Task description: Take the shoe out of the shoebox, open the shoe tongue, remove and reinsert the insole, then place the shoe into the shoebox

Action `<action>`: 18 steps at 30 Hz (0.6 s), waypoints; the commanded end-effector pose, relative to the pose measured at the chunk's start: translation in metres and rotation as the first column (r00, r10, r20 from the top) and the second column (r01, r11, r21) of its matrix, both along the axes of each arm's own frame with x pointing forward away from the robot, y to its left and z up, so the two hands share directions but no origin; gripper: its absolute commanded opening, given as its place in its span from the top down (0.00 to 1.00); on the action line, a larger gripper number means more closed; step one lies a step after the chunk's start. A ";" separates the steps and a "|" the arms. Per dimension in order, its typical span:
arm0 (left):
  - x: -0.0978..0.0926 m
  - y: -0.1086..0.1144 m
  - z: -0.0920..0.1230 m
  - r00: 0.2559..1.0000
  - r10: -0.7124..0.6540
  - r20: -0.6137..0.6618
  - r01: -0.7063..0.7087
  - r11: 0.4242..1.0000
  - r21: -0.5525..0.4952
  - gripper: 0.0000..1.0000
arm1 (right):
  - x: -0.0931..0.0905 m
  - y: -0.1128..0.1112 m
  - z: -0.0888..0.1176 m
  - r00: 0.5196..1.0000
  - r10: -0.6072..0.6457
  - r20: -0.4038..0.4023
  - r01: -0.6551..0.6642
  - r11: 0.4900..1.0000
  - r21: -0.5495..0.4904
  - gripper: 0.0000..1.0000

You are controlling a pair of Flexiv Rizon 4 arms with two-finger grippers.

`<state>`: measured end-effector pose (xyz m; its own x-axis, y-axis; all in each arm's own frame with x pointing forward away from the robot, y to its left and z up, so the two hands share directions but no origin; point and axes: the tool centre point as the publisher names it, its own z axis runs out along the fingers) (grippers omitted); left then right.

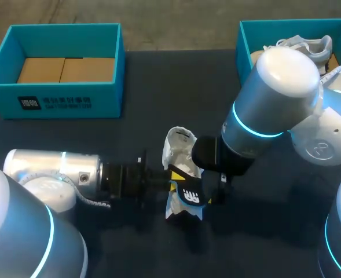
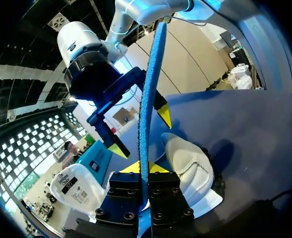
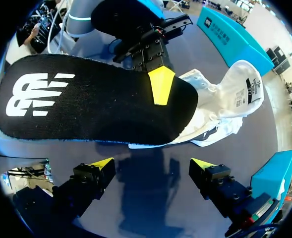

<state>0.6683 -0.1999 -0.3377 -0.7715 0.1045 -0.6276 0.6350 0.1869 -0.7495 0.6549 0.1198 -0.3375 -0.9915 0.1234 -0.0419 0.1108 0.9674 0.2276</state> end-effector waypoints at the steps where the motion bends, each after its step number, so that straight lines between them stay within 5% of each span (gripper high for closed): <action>1: -0.004 0.005 0.003 1.000 -0.006 -0.003 0.006 1.000 -0.004 1.00 | -0.001 0.000 -0.001 1.000 -0.001 0.002 0.001 1.000 -0.001 0.00; 4: -0.005 0.006 0.004 1.000 -0.012 -0.009 0.011 1.000 -0.012 1.00 | -0.001 0.000 -0.001 1.000 -0.001 0.002 0.001 1.000 -0.001 0.00; 8: -0.007 0.006 0.006 1.000 -0.019 -0.013 0.019 1.000 -0.020 0.85 | -0.001 0.000 -0.001 1.000 -0.001 0.002 0.001 1.000 -0.001 0.00; 18: -0.014 0.001 0.015 0.999 -0.038 0.000 0.038 0.999 -0.034 0.84 | -0.001 0.000 -0.001 1.000 -0.001 0.002 0.001 1.000 -0.001 0.00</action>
